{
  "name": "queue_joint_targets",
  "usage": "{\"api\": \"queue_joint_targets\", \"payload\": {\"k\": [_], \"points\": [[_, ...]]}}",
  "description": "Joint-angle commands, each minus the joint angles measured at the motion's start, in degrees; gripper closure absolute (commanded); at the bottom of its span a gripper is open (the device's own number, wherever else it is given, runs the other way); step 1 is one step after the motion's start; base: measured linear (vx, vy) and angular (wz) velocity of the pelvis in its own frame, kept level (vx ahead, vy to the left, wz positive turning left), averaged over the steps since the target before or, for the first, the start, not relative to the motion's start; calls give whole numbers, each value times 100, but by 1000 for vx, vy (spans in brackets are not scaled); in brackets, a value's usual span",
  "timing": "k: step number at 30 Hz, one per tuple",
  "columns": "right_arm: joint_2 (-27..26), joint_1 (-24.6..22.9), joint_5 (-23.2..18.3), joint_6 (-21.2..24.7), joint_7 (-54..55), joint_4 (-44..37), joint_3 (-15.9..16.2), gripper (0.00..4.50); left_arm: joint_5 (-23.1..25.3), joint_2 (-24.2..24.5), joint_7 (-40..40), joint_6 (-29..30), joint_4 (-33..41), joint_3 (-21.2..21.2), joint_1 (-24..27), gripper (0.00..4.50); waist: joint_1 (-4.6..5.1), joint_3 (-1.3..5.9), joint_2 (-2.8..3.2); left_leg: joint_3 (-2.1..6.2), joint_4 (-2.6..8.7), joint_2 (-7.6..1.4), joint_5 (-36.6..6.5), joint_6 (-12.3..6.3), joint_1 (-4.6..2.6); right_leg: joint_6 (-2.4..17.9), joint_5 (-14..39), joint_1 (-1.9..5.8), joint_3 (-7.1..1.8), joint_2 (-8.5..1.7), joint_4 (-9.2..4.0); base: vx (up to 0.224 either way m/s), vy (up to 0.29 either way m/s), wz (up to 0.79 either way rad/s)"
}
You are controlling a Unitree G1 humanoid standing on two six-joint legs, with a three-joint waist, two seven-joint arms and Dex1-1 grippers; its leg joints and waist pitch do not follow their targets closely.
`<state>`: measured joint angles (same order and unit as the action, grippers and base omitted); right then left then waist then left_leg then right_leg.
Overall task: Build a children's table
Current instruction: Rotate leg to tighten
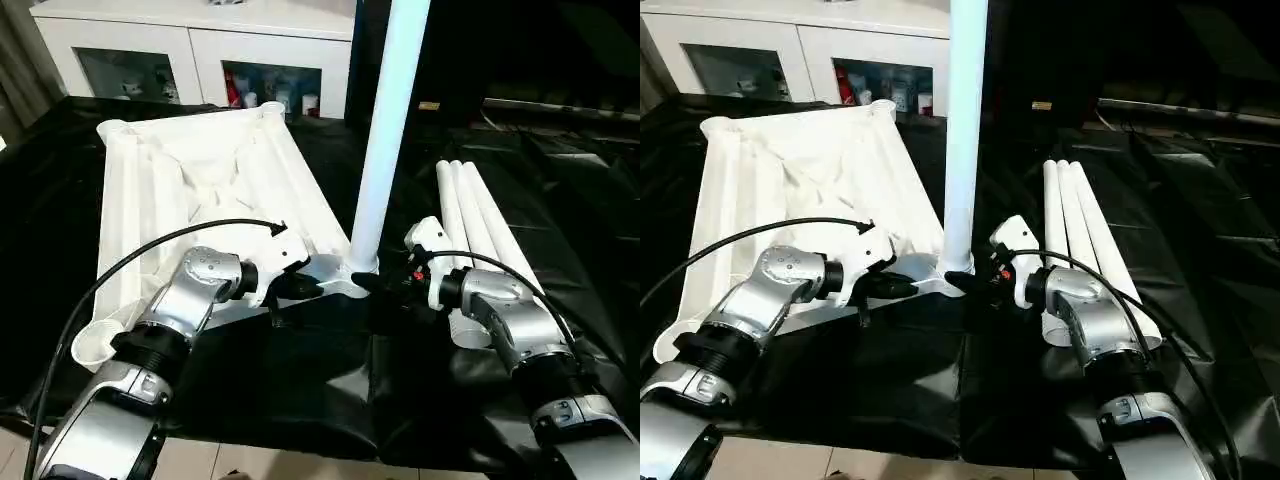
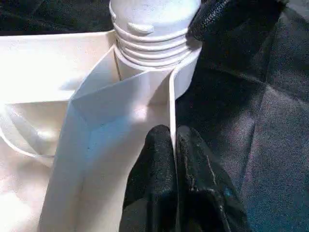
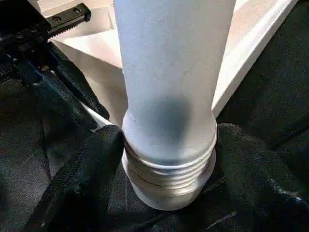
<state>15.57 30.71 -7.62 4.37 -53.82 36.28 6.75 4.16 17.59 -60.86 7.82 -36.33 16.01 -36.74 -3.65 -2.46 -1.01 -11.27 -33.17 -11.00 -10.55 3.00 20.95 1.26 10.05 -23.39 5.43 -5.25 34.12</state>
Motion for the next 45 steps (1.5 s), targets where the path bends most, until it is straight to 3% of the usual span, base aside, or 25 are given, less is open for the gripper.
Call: {"api": "queue_joint_targets", "payload": {"k": [1, 19, 23, 30, 45], "points": [[-205, 19, 56, -88, -194, 33, 321, 127, -121, -192, -120, -73, 127, 164, 69, 450, -26, 339, -60, 98, 347, -261, -925, -351, -47, 1277, 1024, 332, -325, -390, -355, 0, 0, 0], [-535, 233, 326, -617, 24, 521, 332, 127, -64, -219, -67, -39, 147, 147, 86, 450, -22, 345, -61, 100, 338, -259, -873, -371, -48, 1309, 997, 334, -324, -391, -335, 0, 0, 0], [-591, 225, 294, -629, -7, 539, 299, 127, -57, -221, -59, -34, 150, 138, 89, 450, -25, 354, -52, 99, 332, -261, -825, -391, -53, 1320, 874, 336, -328, -388, -319, 0, 0, 0], [-656, 204, 283, -646, -70, 567, 274, 170, -37, -221, -64, -29, 140, 130, 84, 450, -25, 356, -42, 97, 328, -260, -835, -398, -54, 1355, 817, 339, -328, -387, -314, 0, 0, 0], [-684, 155, 223, -613, -59, 475, 177, 175, -14, -247, -11, -41, 109, 116, 83, 450, -21, 359, -37, 102, 324, -261, -896, -368, -56, 1361, 835, 339, -328, -383, -309, 0, 0, 0]]}}
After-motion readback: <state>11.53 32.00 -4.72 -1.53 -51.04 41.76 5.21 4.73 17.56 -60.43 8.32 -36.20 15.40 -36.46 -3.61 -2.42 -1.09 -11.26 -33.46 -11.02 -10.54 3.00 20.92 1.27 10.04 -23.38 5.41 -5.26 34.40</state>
